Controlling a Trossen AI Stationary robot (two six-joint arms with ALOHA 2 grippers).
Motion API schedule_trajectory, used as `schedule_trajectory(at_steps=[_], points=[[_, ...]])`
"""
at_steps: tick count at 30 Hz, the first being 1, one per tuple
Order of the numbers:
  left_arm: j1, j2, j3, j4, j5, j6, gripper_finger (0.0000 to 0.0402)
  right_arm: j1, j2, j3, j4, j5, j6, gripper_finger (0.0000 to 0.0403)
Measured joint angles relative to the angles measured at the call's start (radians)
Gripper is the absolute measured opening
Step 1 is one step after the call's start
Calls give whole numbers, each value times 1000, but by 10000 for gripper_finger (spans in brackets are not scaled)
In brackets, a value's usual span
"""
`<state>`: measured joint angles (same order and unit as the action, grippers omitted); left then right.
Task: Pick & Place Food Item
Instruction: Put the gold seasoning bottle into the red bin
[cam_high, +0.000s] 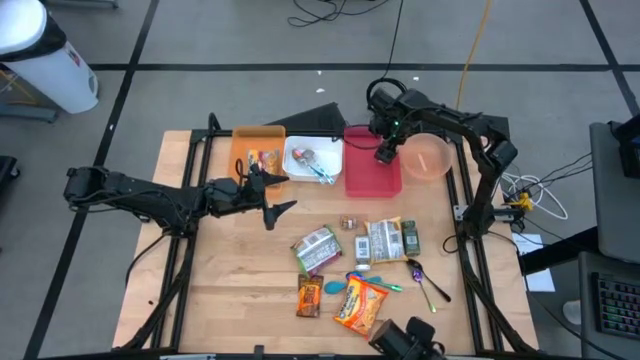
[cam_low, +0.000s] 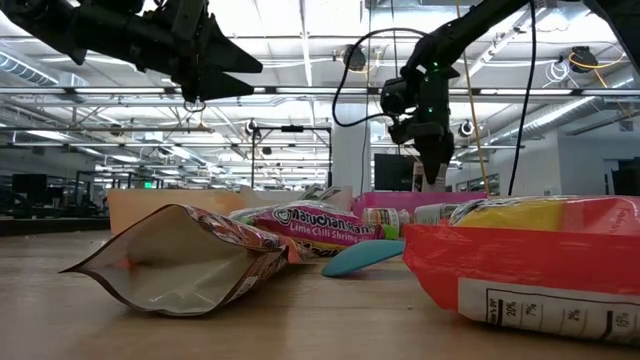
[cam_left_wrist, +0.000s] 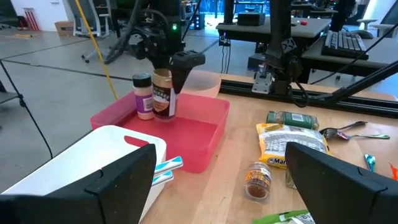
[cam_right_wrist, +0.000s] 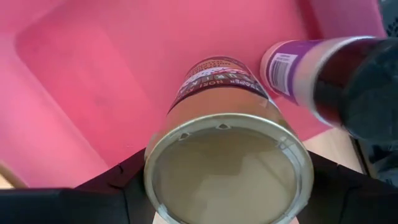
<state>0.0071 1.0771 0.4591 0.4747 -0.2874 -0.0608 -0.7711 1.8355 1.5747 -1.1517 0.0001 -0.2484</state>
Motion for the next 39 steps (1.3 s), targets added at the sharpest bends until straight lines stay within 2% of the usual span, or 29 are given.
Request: schedule_trajectory(at_steps=[9,14,24,32,39], points=[[0,0,0,0,0,0,365,12,1,-45,11,6,-19,269],[0,0,0,0,0,0,365,12,1,-49,5,51,-25,269],[0,0,0,0,0,0,365,12,1,-49,-1,50,-60,269],[0,0,0,0,0,0,365,12,1,-49,-1,52,-67,293],[0,1,0,0,0,-2,365,12,0,-49,0,52,-78,298]])
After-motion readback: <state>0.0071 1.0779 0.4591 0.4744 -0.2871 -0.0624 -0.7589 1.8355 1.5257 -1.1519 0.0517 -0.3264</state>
